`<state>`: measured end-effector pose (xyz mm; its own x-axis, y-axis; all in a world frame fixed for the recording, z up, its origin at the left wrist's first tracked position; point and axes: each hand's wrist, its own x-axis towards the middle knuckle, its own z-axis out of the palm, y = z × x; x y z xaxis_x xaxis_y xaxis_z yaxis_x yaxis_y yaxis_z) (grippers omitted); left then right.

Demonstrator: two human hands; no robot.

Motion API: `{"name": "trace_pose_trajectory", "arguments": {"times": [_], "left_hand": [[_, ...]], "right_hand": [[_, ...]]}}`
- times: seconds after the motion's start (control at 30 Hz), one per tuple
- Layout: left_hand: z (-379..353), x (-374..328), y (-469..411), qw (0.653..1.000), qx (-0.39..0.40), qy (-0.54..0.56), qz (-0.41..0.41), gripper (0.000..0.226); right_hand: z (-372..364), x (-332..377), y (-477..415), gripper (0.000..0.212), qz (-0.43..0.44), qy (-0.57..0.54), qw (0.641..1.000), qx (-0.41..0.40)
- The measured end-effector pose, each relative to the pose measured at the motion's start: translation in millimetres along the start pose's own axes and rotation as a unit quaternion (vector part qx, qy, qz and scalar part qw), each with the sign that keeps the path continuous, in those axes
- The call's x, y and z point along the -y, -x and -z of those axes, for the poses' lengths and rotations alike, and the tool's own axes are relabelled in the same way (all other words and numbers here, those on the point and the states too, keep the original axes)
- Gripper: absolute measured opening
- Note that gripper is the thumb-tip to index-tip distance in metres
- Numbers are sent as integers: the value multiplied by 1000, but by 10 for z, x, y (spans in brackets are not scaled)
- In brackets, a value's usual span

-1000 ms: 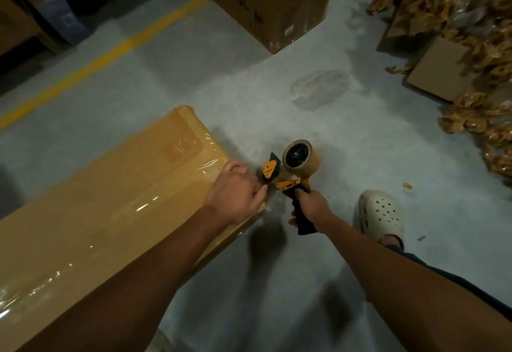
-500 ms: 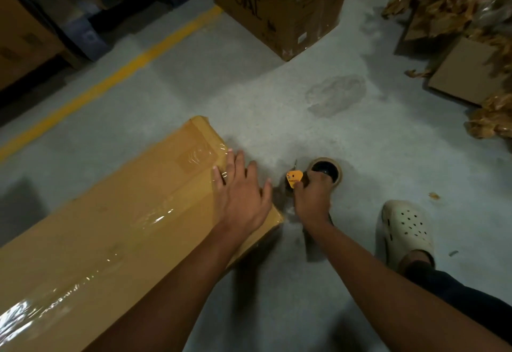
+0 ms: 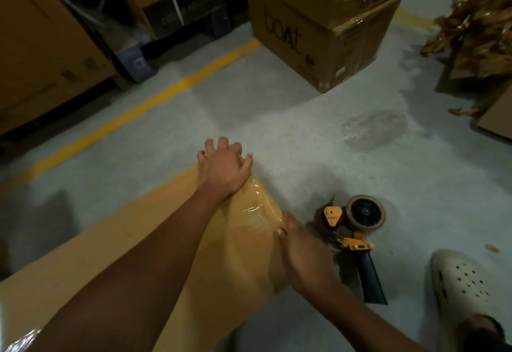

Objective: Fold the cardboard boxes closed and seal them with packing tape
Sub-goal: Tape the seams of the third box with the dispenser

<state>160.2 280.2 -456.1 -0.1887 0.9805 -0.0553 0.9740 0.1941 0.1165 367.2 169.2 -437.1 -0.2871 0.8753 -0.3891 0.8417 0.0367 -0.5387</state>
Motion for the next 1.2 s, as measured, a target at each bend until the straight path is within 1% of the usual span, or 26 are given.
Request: {"name": "trace_pose_trajectory", "arguments": {"times": [0.03,0.1,0.17,0.23,0.3,0.4,0.47,0.53,0.6,0.63,0.77,0.83,0.9,0.93,0.97,1.03,1.13,1.2], "left_hand": [[-2,-22,-32,1000,-6,1,18,47],[2,-37,-77,999,-16,13,25,42],[8,-12,-118,998,-34,43,18,37],[16,21,-164,997,-44,67,6,35],[3,59,-192,995,-46,86,-7,35],[10,98,-231,995,-31,86,-31,37],[34,123,-285,996,-19,81,-37,37],[49,103,-307,997,-14,64,-31,35],[54,77,-303,998,-25,52,-11,32],[48,65,-292,998,-31,49,4,32],[17,-44,-255,995,-39,36,81,34],[7,-112,-245,994,-39,20,99,36],[-31,-134,-182,997,-21,-12,74,40],[-59,-117,-125,999,-9,-29,44,43],[-83,-95,-56,999,2,-42,7,46],[-112,-68,104,997,15,-47,-59,53],[-131,-68,342,989,27,-39,-140,66],[-158,-20,443,976,41,-46,-208,69]], "right_hand": [[-9,50,-31,42,-18,17,1000,-1],[-41,185,-174,29,-47,50,998,-14],[-83,331,-378,24,-61,36,997,-36],[-141,429,-597,27,-21,-1,998,-54],[-148,501,-833,31,27,-2,998,-49],[-69,542,-1123,35,82,44,995,-25],[17,522,-1166,37,101,18,995,7],[78,449,-1066,45,103,-24,994,40],[96,357,-871,56,92,-31,994,52],[83,290,-752,57,85,-27,995,52],[25,-5,-243,55,34,-31,998,31],[-33,-31,-85,55,14,-15,1000,5],[-97,50,-60,59,0,40,999,-19],[-112,113,-85,62,-11,57,998,-21],[-111,174,-132,63,-22,63,998,-20],[-110,246,-257,57,-24,54,998,-32],[-116,317,-451,43,1,43,997,-62],[-114,291,-545,39,46,38,997,-58]]}}
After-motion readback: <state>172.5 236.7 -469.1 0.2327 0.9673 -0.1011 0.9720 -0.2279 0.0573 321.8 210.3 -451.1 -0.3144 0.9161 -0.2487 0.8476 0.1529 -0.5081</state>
